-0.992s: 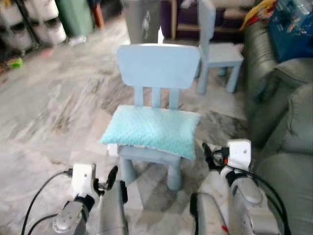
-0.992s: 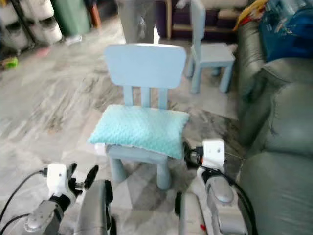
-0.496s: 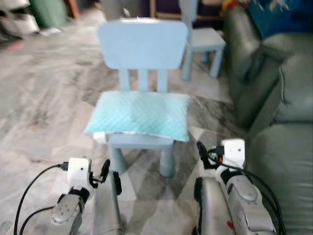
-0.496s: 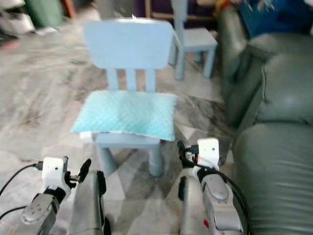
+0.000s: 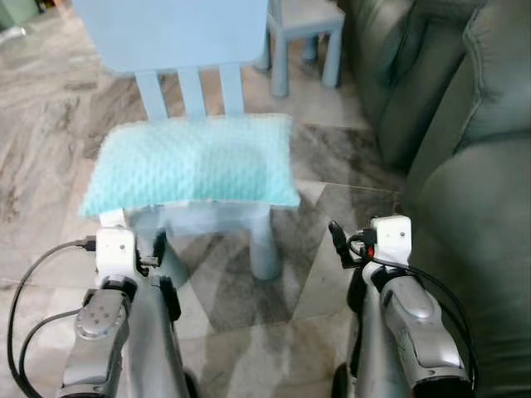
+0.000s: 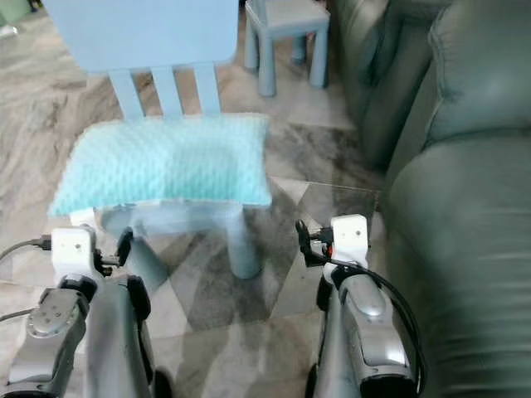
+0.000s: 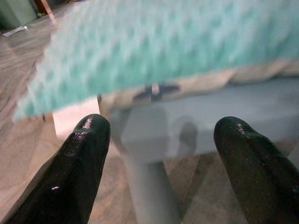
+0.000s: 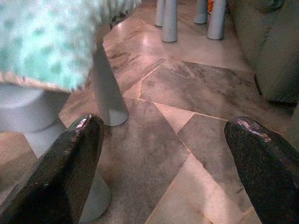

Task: Move the pillow to the sofa

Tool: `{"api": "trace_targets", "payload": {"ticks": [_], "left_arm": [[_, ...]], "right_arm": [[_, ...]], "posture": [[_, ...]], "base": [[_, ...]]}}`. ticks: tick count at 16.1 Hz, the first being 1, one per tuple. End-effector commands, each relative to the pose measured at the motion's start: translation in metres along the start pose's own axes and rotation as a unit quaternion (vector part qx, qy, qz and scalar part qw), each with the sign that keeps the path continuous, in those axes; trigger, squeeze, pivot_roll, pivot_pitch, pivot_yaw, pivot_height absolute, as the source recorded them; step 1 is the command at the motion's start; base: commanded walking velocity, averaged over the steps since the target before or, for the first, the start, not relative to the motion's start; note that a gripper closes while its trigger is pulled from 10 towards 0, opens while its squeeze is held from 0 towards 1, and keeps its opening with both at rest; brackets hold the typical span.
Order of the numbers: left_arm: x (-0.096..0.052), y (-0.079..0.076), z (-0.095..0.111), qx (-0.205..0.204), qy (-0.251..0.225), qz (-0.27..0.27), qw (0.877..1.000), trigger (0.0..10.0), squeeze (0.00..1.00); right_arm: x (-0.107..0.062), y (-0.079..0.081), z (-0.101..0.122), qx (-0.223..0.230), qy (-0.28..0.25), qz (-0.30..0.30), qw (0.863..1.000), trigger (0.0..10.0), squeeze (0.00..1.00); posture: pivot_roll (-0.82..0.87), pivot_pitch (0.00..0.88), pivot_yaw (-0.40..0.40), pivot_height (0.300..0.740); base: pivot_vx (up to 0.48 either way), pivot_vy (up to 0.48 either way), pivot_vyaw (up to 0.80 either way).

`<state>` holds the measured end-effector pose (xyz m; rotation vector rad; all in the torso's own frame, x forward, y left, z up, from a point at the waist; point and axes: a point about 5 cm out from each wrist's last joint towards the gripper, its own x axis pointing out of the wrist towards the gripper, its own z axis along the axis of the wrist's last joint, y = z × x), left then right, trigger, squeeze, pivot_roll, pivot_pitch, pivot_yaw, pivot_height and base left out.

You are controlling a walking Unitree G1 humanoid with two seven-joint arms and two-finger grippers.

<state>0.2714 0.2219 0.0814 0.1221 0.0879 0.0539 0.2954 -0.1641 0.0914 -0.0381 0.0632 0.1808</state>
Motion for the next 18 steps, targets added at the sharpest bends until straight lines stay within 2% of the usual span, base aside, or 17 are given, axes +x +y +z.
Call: {"api": "trace_targets", "payload": {"ticks": [1,14,15,16,17,18], "left_arm": [[-0.004,0.004,-0.008,0.003,0.016,0.008,1.000,10.0,0.00],[-0.004,0.004,-0.008,0.003,0.016,0.008,1.000,10.0,0.00],[0.001,0.007,-0.005,0.007,0.008,0.017,1.000,10.0,0.00],[0.049,0.028,0.068,-0.011,-0.095,0.064,0.993,10.0,0.00],[0.062,0.034,0.099,-0.026,-0.133,0.078,0.988,10.0,0.00],[0.062,0.033,0.096,-0.028,-0.130,0.076,0.988,10.0,0.00]], "right_arm": [[0.000,0.002,-0.003,0.005,0.005,0.005,1.000,10.0,0.00],[0.000,0.002,-0.003,0.005,0.005,0.005,1.000,10.0,0.00],[0.003,0.003,0.000,0.008,-0.003,0.013,1.000,10.0,0.00],[0.041,0.020,0.062,0.049,-0.095,0.086,0.991,10.0,0.00],[0.050,0.028,0.086,0.062,-0.128,0.116,0.983,10.0,0.00],[0.048,0.027,0.082,0.061,-0.123,0.114,0.984,10.0,0.00]], "posture": [[-0.06,0.138,0.038,0.311],[-0.06,0.138,0.038,0.311],[-0.06,0.139,0.038,0.306],[-0.04,0.185,0.047,0.306],[-0.04,0.181,0.046,0.306],[-0.04,0.177,0.045,0.306]], "base": [[0.000,0.000,0.00],[0.000,0.000,0.00],[0.000,0.000,0.00],[0.000,0.000,0.00],[0.000,0.000,0.00],[0.000,0.000,0.00]]}}
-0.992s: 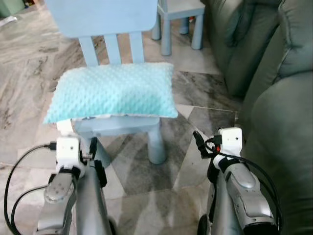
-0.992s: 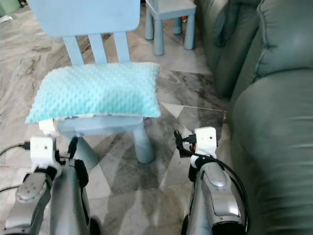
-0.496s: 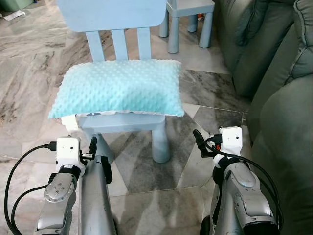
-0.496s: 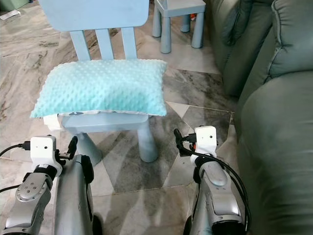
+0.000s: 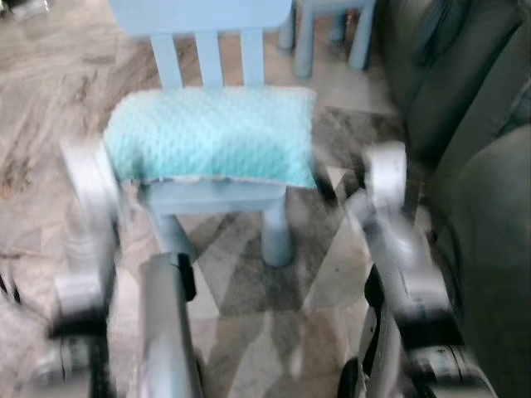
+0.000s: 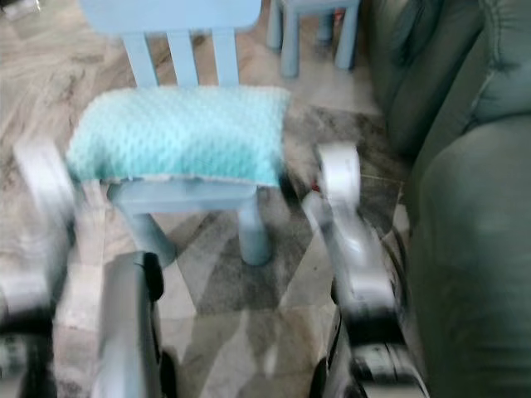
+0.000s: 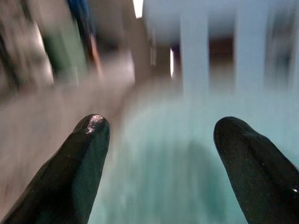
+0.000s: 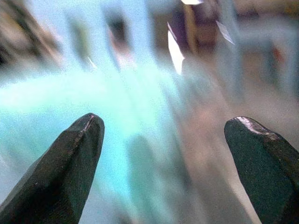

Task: Move the pillow to the sofa

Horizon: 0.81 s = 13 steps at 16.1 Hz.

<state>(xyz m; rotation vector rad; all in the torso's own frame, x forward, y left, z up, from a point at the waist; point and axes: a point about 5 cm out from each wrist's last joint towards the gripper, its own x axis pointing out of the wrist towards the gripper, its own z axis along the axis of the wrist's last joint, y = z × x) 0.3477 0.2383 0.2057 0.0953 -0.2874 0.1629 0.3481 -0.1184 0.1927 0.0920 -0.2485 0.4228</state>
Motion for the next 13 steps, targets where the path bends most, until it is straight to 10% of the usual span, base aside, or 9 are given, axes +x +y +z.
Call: {"api": "trace_targets", "payload": {"ticks": [1,13], "left_arm": [[-0.015,0.007,-0.028,-0.003,0.053,0.014,0.998,10.0,0.00],[0.024,0.075,-0.007,-0.023,0.070,0.144,0.987,10.0,0.00]], "right_arm": [[-0.014,-0.004,-0.021,0.018,0.037,-0.011,0.999,10.0,0.00],[0.029,-0.029,0.010,0.037,0.013,0.005,0.999,10.0,0.00]], "posture": [[-0.04,0.173,0.044,0.306],[-0.02,0.211,0.050,0.306]], "base": [[0.000,0.000,0.00],[0.000,0.000,0.00]]}}
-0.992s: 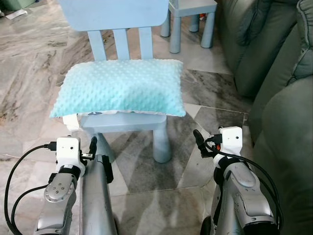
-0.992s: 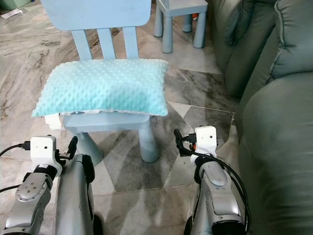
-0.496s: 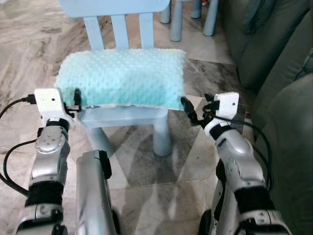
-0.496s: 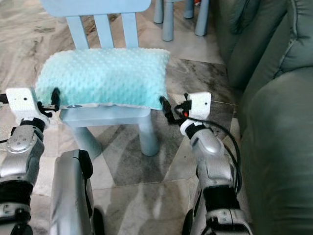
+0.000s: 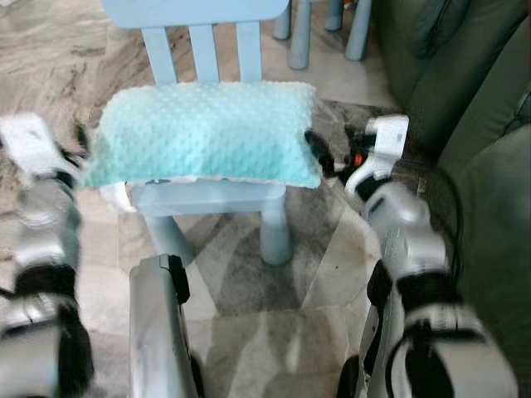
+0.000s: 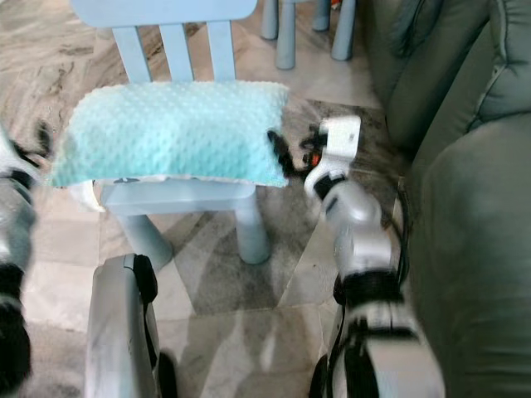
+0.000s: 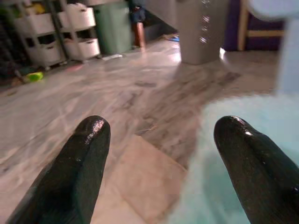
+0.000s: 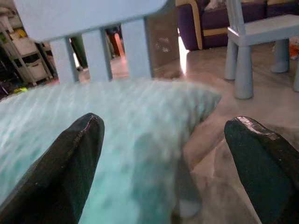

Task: Move the pillow to the sofa

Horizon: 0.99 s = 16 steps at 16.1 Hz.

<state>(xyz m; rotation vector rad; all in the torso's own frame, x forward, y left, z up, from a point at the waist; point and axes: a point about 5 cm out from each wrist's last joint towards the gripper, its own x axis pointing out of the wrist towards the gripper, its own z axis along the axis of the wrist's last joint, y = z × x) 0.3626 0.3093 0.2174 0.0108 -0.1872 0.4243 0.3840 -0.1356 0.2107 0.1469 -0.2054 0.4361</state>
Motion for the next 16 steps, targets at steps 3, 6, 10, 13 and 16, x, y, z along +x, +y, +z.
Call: {"api": "trace_targets", "payload": {"ticks": [3,6,10,13,16], "left_arm": [[0.010,0.022,0.002,-0.027,0.036,0.018,0.999,10.0,0.00],[0.018,0.019,0.007,-0.083,0.058,0.008,0.995,10.0,0.00],[0.024,0.012,0.013,-0.150,0.084,-0.007,0.985,10.0,0.00],[0.026,0.003,0.013,-0.196,0.106,-0.029,0.974,10.0,0.00],[0.026,-0.023,0.013,-0.283,0.136,-0.084,0.946,10.0,0.00]], "right_arm": [[0.015,-0.009,0.016,0.028,-0.001,0.019,0.999,10.0,0.00],[0.024,-0.005,0.016,0.058,0.017,0.050,0.997,10.0,0.00],[0.036,0.011,0.012,0.060,0.042,0.084,0.994,10.0,0.00],[0.042,0.023,0.007,0.066,0.054,0.092,0.992,10.0,0.00],[0.046,0.037,0.000,0.084,0.068,0.115,0.988,10.0,0.00]], "posture": [[-0.01,0.258,0.047,0.306],[0.01,0.306,0.047,0.306],[0.01,0.347,0.052,0.306],[0.02,0.372,0.059,0.306],[0.02,0.390,0.063,0.306]], "base": [[0.000,0.000,0.00],[0.000,0.000,0.00],[0.000,0.000,0.00],[0.000,0.000,0.00],[0.000,0.000,0.00]]}}
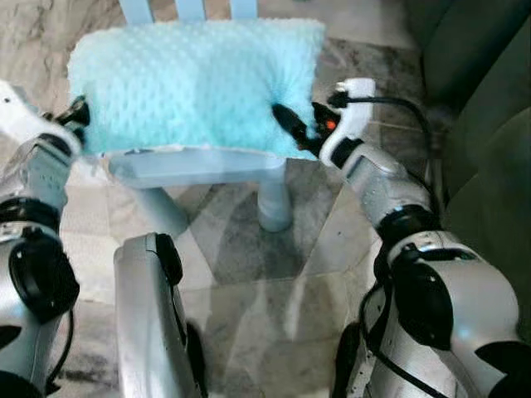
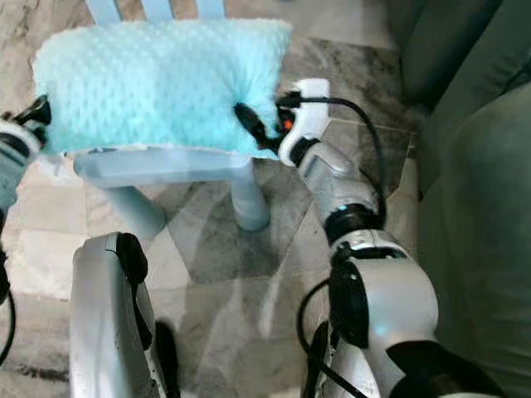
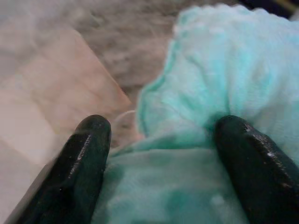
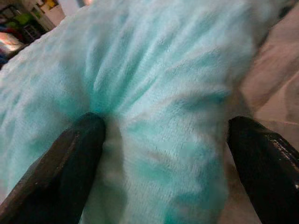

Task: Move the pillow to the sofa

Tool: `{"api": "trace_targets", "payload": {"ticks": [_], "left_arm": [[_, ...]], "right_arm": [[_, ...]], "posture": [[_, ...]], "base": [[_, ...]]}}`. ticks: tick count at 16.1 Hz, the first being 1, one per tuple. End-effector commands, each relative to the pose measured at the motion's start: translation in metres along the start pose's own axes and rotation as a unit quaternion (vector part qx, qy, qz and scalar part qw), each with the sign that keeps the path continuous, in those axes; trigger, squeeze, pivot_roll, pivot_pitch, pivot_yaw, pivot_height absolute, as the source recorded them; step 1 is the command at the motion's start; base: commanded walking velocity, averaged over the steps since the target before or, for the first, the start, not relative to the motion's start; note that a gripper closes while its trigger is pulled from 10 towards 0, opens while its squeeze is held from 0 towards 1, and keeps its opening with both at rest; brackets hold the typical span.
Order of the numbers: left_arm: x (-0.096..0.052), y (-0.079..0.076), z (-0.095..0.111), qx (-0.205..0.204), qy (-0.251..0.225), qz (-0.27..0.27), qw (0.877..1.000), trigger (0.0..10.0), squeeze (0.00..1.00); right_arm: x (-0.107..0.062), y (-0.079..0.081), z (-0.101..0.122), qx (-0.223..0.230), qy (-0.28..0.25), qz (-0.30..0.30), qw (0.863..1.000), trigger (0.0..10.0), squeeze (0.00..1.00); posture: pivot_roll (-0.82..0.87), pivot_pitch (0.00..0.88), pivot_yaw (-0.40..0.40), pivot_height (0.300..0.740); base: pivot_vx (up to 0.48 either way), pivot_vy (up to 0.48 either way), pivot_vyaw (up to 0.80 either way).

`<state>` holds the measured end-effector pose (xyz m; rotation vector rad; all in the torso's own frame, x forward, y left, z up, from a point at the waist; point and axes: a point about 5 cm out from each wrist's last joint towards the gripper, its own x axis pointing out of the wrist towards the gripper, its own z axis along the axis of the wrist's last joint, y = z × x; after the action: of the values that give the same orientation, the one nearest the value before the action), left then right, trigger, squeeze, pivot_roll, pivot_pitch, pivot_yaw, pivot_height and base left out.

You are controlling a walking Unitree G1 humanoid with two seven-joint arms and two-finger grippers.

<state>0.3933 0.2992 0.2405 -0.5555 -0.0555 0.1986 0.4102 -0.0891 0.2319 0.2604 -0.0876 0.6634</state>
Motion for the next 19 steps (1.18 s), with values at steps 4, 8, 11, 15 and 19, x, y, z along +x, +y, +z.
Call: {"api": "trace_targets", "payload": {"ticks": [4,8,11,15,19], "left_arm": [[0.001,-0.024,-0.019,-0.068,0.062,-0.111,0.990,10.0,0.00],[-0.004,-0.036,-0.032,-0.079,0.116,-0.202,0.969,10.0,0.00],[-0.009,-0.033,-0.036,-0.084,0.147,-0.248,0.954,0.0,0.00],[-0.016,-0.028,-0.043,-0.088,0.180,-0.281,0.939,0.0,0.00],[-0.016,-0.026,-0.045,-0.088,0.183,-0.276,0.940,0.0,0.00]], "right_arm": [[0.001,0.009,-0.016,0.018,0.033,0.041,0.998,10.0,0.00],[0.004,0.019,-0.027,0.029,0.046,0.065,0.996,3.4,0.00],[0.003,0.025,-0.034,0.029,0.049,0.088,0.994,0.0,0.00],[-0.002,0.023,-0.040,0.024,0.055,0.096,0.994,0.0,0.00],[-0.004,0.022,-0.044,0.022,0.058,0.092,0.994,0.0,0.00]], "posture": [[0.02,0.395,0.065,0.306],[0.02,0.396,0.061,0.306],[0.02,0.398,0.057,0.306],[0.02,0.401,0.055,0.306],[0.02,0.412,0.056,0.306]], "base": [[0.000,0.000,0.00],[0.000,0.000,0.00],[0.000,0.000,0.00],[0.000,0.000,0.00],[0.000,0.000,0.00]]}}
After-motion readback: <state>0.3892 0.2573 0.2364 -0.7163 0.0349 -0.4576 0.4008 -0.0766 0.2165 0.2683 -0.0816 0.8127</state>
